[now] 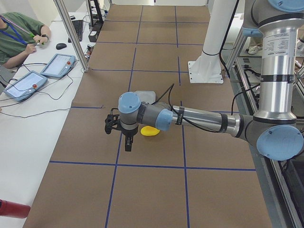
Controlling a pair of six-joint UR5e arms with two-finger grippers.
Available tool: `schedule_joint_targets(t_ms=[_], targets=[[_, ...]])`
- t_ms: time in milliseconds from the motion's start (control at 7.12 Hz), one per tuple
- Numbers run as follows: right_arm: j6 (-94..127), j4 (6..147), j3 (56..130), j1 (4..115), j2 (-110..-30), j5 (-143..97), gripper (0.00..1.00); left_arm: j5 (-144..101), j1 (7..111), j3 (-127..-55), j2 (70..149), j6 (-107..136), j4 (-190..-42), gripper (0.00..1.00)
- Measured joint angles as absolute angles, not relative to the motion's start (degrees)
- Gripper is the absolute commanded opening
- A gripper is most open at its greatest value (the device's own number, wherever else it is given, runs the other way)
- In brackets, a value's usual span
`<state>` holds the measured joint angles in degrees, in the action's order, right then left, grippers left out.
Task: Weigh mango
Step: 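Move the left gripper down over the yellow mango and grasp it, then lift the mango with the left gripper and carry it onto the scale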
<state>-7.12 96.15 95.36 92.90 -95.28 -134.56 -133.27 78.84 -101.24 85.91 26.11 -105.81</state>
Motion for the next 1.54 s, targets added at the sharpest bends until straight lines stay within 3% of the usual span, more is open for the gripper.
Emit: schedule_joint_targets(t_ms=[421, 982, 1123, 1263, 1404, 1544], targets=[[-7.1, 96.1, 95.4, 92.9, -95.3, -134.6, 1.0, -126.6, 64.2, -100.0, 82.4, 48.5, -123.3, 1.0], [-7.1, 96.1, 95.4, 92.9, -95.3, -134.6, 1.0, -119.7, 51.3, -96.8, 84.7, 61.0, -127.6, 1.0], [-7.1, 96.1, 95.4, 92.9, -95.3, -134.6, 1.0, -119.2, 50.3, -95.7, 85.6, 61.3, -127.7, 0.89], [-7.1, 96.2, 95.4, 92.9, -95.3, -134.6, 1.0, -119.0, 49.9, -95.2, 86.0, 61.2, -127.7, 0.46], [-7.1, 96.1, 95.4, 92.9, -95.3, -134.6, 1.0, -118.9, 49.7, -95.1, 86.0, 61.1, -127.7, 0.1], [-7.1, 96.1, 95.4, 92.9, -95.3, -134.6, 1.0, -118.8, 49.7, -95.2, 85.8, 60.9, -127.7, 0.0]])
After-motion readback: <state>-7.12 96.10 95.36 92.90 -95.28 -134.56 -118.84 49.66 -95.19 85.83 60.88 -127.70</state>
